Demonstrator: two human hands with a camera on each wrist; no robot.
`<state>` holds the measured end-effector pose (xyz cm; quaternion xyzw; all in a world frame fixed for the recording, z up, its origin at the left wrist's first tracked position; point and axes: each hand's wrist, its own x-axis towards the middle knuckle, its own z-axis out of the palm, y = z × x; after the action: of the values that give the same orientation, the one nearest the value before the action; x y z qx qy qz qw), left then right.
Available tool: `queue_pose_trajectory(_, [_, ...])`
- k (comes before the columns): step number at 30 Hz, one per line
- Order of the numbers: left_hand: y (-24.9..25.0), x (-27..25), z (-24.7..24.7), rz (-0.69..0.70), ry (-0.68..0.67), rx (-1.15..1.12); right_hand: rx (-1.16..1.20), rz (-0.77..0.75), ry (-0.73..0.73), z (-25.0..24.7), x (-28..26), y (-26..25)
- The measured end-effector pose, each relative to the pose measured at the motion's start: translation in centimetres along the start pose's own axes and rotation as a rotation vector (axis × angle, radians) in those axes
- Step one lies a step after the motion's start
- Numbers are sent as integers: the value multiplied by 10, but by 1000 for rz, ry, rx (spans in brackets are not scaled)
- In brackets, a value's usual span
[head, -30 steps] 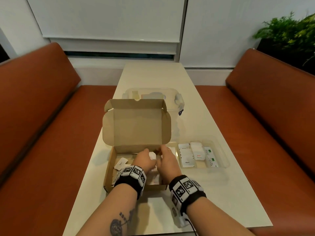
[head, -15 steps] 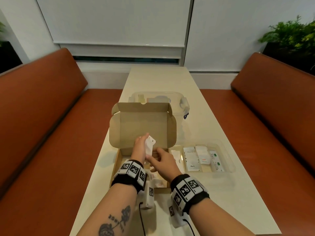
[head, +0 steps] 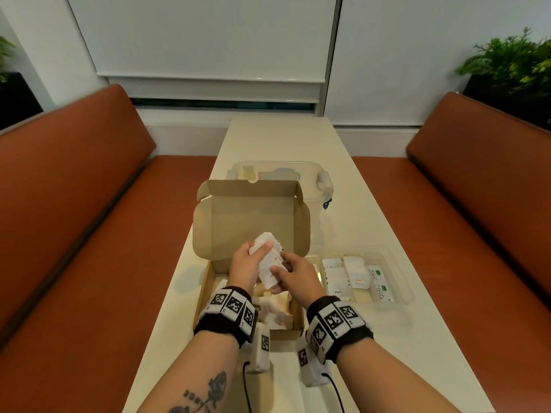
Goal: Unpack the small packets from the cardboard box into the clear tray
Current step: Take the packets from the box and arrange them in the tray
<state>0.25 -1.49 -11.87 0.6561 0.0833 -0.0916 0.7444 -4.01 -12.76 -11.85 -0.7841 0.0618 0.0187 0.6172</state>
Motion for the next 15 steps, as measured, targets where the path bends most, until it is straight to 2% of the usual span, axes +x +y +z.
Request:
queue_pose_trajectory(8, [2,-1,9,-42,13,-250,118,16,156,-7,7,-5])
queue_pose_trajectory(10, [2,-2,12,-71,-34,-281,124,13,220,-9,10,-5])
queue_pose_trajectory(12, [2,-5,15,-124,-97,-319,35,4,276,-12,13,-4])
queue_pose_trajectory(15, [-1,-7,16,-189,-179,-326,13,-10,286,-15,13,-2])
